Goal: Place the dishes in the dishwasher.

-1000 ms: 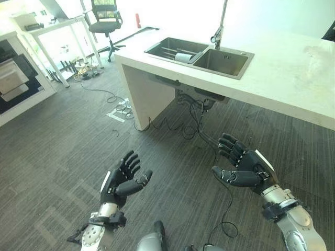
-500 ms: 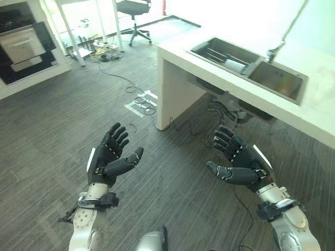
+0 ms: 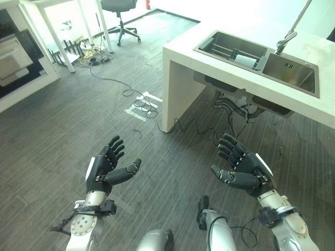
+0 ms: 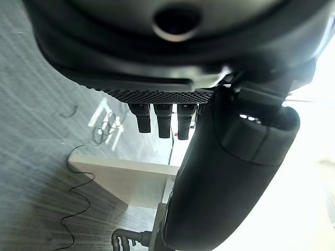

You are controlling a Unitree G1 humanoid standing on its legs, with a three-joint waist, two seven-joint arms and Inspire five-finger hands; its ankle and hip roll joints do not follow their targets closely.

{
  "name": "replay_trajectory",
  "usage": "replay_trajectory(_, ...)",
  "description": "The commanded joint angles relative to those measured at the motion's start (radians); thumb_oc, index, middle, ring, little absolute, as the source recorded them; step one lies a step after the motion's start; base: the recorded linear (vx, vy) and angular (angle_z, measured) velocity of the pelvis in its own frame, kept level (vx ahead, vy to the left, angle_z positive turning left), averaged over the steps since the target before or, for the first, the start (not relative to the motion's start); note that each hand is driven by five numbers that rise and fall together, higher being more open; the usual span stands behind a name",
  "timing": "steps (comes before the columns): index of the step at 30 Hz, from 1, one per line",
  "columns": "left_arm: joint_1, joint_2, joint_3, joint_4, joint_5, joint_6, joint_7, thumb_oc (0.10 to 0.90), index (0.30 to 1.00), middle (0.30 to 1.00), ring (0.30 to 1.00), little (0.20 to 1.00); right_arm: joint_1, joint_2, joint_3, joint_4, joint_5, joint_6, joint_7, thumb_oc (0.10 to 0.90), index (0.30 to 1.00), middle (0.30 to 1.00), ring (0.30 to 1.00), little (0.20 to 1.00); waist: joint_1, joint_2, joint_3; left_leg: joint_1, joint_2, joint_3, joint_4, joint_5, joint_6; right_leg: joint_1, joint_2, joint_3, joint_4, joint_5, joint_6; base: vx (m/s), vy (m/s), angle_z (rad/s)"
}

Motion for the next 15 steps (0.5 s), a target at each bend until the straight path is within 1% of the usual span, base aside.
replay_trajectory(1, -0.057, 0.068, 0.002, -0.198, -0.009, -0.113, 0.012, 0.800, 0.900, 0.900, 0.900, 0.900, -0.128, -0.045, -0.062, -0.094, 0.066, -0.155, -0.011, 0.800, 0.900, 0.900, 0.900, 0.900, 0.000, -0.022, -0.091, 0.171, 0.045, 0.016, -0.163, -0.074, -0.056, 0.145, 0.038, -0.047, -0.037, 0.077, 0.017, 0.45, -0.312, 0.24)
replay_trajectory(2, -0.068, 0.062, -0.002, -0.201, -0.025, -0.111, 0.000, 0.800, 0.900, 0.900, 0.900, 0.900, -0.148, -0.046, -0.059, -0.092, 0.050, -0.155, -0.028, 0.800, 0.900, 0.900, 0.900, 0.900, -0.002, -0.021, -0.103, 0.204, 0.049, 0.021, -0.163, -0.092, -0.058, 0.165, 0.035, -0.061, -0.037, 0.079, 0.011, 0.39, -0.271, 0.19)
replay_trajectory(5, -0.081, 0.045, -0.021, -0.213, -0.025, -0.120, -0.017, 0.800, 0.900, 0.900, 0.900, 0.900, -0.184, -0.052, -0.057, -0.085, 0.015, -0.154, -0.051, 0.800, 0.900, 0.900, 0.900, 0.900, -0.009, -0.010, -0.128, 0.266, 0.073, 0.052, -0.163, -0.116, -0.074, 0.191, 0.035, -0.088, -0.037, 0.062, -0.007, 0.35, -0.241, 0.17)
replay_trajectory(6, -0.083, 0.042, -0.024, -0.218, -0.027, -0.121, -0.019, 0.800, 0.900, 0.900, 0.900, 0.900, -0.188, -0.055, -0.060, -0.086, 0.008, -0.153, -0.055, 0.800, 0.900, 0.900, 0.900, 0.900, -0.011, -0.006, -0.133, 0.279, 0.084, 0.060, -0.163, -0.098, -0.083, 0.197, 0.040, -0.090, -0.037, 0.053, -0.015, 0.33, -0.248, 0.21)
replay_trajectory(8, -0.084, 0.040, -0.029, -0.226, -0.042, -0.126, -0.026, 0.800, 0.900, 0.900, 0.900, 0.900, -0.189, -0.068, -0.073, -0.090, 0.000, -0.154, -0.063, 0.800, 0.900, 0.900, 0.900, 0.900, -0.014, 0.000, -0.144, 0.310, 0.105, 0.068, -0.163, 0.005, -0.115, 0.221, 0.060, -0.082, -0.037, 0.019, -0.043, 0.29, -0.247, 0.33)
replay_trajectory(9, -0.084, 0.035, -0.033, -0.231, -0.047, -0.134, -0.034, 0.800, 0.900, 0.900, 0.900, 0.900, -0.189, -0.078, -0.081, -0.096, -0.007, -0.157, -0.066, 0.800, 0.900, 0.900, 0.900, 0.900, -0.012, -0.005, -0.148, 0.337, 0.109, 0.069, -0.163, 0.105, -0.141, 0.241, 0.072, -0.068, -0.037, -0.007, -0.065, 0.26, -0.248, 0.26)
replay_trajectory(10, -0.084, 0.032, -0.039, -0.233, -0.049, -0.144, -0.040, 0.800, 0.900, 0.900, 0.900, 0.900, -0.185, -0.083, -0.085, -0.101, -0.010, -0.163, -0.068, 0.800, 0.900, 0.900, 0.900, 0.900, -0.008, -0.010, -0.145, 0.322, 0.109, 0.063, -0.130, 0.153, -0.156, 0.258, 0.077, -0.058, -0.037, -0.022, -0.076, 0.26, -0.291, 0.14)
replay_trajectory(11, -0.076, 0.022, -0.043, -0.251, -0.040, -0.172, -0.060, 0.800, 0.900, 0.900, 0.900, 0.900, -0.180, -0.092, -0.092, -0.112, -0.024, -0.177, -0.075, 0.800, 0.900, 0.900, 0.900, 0.900, 0.000, -0.021, -0.134, 0.232, 0.099, 0.056, 0.051, 0.200, -0.175, 0.288, 0.085, -0.034, -0.037, -0.046, -0.104, 0.19, -0.230, -0.03)
replay_trajectory(12, -0.070, 0.019, -0.044, -0.264, -0.035, -0.191, -0.070, 0.800, 0.900, 0.900, 0.900, 0.900, -0.177, -0.096, -0.096, -0.117, -0.033, -0.188, -0.077, 0.800, 0.900, 0.900, 0.900, 0.900, 0.005, -0.018, -0.124, 0.170, 0.099, 0.049, 0.153, 0.203, -0.182, 0.313, 0.096, -0.026, -0.037, -0.060, -0.117, 0.15, -0.208, -0.37)
replay_trajectory(13, -0.069, 0.016, -0.047, -0.267, -0.031, -0.206, -0.083, 0.800, 0.900, 0.900, 0.900, 0.900, -0.174, -0.098, -0.100, -0.121, -0.036, -0.198, -0.082, 0.800, 0.900, 0.900, 0.900, 0.900, 0.009, -0.031, -0.116, 0.109, 0.096, 0.055, 0.198, 0.204, -0.175, 0.324, 0.090, -0.017, -0.037, -0.062, -0.122, 0.13, -0.126, -0.78)
replay_trajectory(14, -0.071, 0.014, -0.047, -0.272, -0.043, -0.208, -0.104, 0.800, 0.900, 0.900, 0.900, 0.900, -0.175, -0.101, -0.102, -0.125, -0.041, -0.206, -0.097, 0.800, 0.900, 0.900, 0.900, 0.900, 0.013, -0.034, -0.107, 0.071, 0.094, 0.053, 0.209, 0.178, -0.158, 0.333, 0.096, -0.007, -0.037, -0.065, -0.123, 0.14, -0.077, -0.91)
replay_trajectory(15, -0.068, 0.015, -0.041, -0.285, -0.073, -0.202, -0.123, 0.800, 0.900, 0.900, 0.900, 0.900, -0.178, -0.107, -0.105, -0.131, -0.035, -0.211, -0.108, 0.800, 0.900, 0.900, 0.900, 0.900, 0.017, -0.034, -0.096, 0.061, 0.084, 0.040, 0.144, 0.156, -0.137, 0.347, 0.110, 0.016, -0.037, -0.071, -0.120, 0.26, -0.018, -0.80)
